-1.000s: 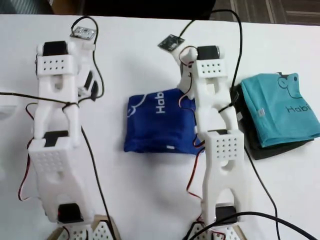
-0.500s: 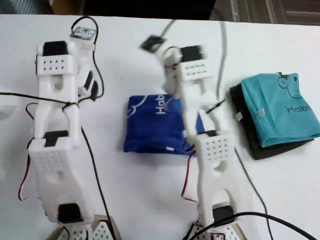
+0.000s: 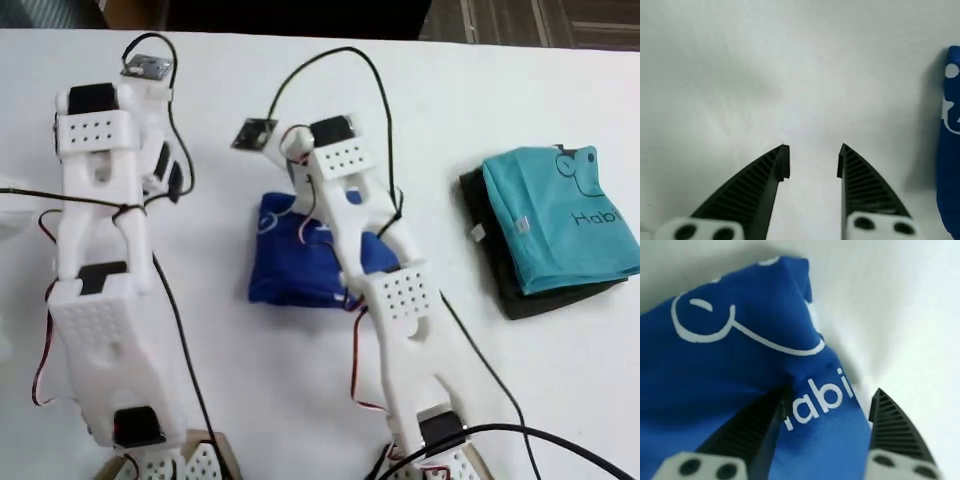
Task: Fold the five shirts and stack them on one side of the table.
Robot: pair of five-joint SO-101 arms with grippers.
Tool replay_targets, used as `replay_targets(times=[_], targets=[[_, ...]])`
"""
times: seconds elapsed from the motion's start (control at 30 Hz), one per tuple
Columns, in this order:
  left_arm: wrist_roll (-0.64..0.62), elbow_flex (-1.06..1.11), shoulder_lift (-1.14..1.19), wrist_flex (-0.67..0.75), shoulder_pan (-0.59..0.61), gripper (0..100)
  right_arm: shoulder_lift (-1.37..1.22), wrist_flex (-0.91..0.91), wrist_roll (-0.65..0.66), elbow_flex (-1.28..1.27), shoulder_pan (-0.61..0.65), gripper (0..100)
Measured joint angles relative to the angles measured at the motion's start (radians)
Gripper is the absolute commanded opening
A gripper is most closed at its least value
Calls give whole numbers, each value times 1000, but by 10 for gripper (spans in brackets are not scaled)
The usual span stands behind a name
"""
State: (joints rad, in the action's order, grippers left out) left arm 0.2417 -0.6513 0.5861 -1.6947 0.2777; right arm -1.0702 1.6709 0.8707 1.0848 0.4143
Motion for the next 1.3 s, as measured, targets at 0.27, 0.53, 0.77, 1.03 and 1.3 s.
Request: replay_targets(times=[0.27, 0.53, 0.77, 1.03, 1.3], targets=[[0, 0, 0, -9, -3, 184, -17, 20, 81, -41, -18, 175], [0, 0, 0, -9, 3, 184, -8, 18, 77, -121, -89, 22], [0, 0, 0, -9, 2, 184, 60, 28, -215, -221, -269, 21], [0, 0, 0, -9, 0, 184, 249, 26, -423, -592, -396, 22], [0, 0, 0, -32, 0, 184, 506, -172, -255, -919, -400, 56]])
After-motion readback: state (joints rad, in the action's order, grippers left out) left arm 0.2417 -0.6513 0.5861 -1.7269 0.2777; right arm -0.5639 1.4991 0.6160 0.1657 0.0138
